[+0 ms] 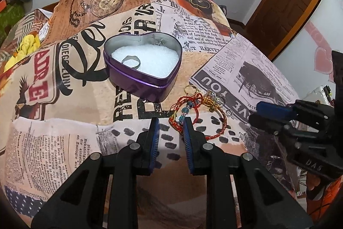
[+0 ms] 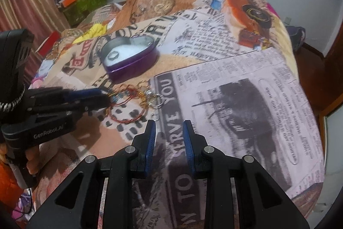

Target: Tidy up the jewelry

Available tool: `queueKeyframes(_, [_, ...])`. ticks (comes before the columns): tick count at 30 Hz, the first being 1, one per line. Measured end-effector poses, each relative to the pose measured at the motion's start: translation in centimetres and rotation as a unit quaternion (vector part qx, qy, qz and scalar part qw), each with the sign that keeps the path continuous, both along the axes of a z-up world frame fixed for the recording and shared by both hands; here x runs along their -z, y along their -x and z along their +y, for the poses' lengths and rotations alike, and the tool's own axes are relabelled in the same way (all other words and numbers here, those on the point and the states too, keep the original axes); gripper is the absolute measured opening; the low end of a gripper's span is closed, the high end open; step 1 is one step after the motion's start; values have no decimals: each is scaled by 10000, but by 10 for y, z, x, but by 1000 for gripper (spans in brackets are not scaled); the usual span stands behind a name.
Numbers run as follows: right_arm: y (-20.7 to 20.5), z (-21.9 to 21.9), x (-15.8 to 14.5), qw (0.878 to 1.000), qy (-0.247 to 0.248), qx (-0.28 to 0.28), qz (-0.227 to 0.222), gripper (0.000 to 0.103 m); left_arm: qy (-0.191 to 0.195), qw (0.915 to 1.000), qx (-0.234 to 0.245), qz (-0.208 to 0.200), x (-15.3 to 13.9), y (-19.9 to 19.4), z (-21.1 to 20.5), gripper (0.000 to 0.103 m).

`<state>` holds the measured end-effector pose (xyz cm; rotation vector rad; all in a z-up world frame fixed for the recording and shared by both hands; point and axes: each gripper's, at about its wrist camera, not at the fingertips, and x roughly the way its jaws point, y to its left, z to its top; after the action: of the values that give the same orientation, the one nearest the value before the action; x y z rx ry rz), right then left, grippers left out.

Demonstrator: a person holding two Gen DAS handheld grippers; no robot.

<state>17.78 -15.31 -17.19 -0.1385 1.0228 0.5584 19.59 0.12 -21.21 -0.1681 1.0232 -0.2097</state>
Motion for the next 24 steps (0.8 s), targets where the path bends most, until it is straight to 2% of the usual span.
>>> queueKeyframes(2, [0, 4, 4, 10000, 16, -50, 33, 23, -38, 10000, 13, -39, 0, 1, 0, 19])
queueKeyframes(3, [-1, 6, 6, 10000, 32, -69, 34, 23, -35, 10000, 31, -48, 0, 1, 0, 12])
queueKeyframes(6, [-2, 13, 10, 9999, 60, -144, 0, 23, -28, 10000, 24, -21, 2, 1, 2, 1])
queueKeyframes(8, [-3, 18, 12, 9997, 118, -212, -55, 23, -4, 10000, 28, -24, 3, 1, 3, 1])
queueKeyframes(19, [-7, 23, 18, 9991, 162, -290, -263, 23, -92, 9999, 73, 24, -1, 2, 3, 2])
queueKeyframes(22, [-6, 26, 18, 9988, 183, -326, -328, 19, -32, 9999, 62, 87, -2, 0, 3, 7])
queueKeyframes(24, [-6, 27, 19, 9987, 177, -346, -333, 12, 52, 9999, 64, 119, -2, -1, 2, 16])
